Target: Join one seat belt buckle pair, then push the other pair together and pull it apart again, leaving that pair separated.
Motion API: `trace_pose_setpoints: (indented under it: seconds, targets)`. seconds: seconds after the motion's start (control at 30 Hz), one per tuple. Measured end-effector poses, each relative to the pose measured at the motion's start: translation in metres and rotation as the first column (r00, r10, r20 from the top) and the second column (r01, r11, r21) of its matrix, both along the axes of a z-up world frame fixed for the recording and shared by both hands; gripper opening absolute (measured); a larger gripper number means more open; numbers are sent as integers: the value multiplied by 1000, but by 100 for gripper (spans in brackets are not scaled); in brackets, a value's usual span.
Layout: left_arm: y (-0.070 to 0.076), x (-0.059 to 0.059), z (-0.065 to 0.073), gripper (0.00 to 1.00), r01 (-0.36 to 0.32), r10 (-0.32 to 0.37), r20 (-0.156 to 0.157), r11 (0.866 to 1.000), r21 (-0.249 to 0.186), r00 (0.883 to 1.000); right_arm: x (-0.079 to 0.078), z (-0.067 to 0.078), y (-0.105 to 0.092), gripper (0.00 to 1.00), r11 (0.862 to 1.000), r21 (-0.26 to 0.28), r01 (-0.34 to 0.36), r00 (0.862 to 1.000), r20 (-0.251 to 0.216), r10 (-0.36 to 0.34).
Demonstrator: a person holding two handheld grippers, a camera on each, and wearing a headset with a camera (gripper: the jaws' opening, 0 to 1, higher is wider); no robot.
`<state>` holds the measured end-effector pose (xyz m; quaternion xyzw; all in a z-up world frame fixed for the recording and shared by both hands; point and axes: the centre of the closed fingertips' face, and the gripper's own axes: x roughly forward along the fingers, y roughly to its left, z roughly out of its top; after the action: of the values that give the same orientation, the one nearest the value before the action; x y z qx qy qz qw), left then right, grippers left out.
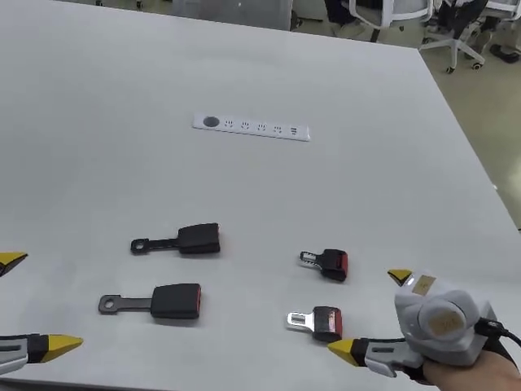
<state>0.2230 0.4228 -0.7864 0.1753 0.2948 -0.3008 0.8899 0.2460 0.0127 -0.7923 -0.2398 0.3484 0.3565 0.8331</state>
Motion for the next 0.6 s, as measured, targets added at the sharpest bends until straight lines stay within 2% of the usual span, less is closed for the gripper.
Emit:
trace_pose_setpoints:
  seconds: [0.13, 0.37, 0.6]
  targets:
    - [1, 0, 1, 96, -7, 7, 4, 1000, 2, 1000, 1, -1, -1, 92, 999, 24, 25, 1000, -13, -25]
    - [1, 1, 2, 96, -6, 6, 5, 1000, -3, 1000, 1, -3, 1, 92, 999, 31, 32, 999, 0, -32]
    - [3, 2, 3, 96, -17, 17, 10, 1000, -13, 1000, -3, -8, 0, 92, 998, 32, 47, 999, -8, -47]
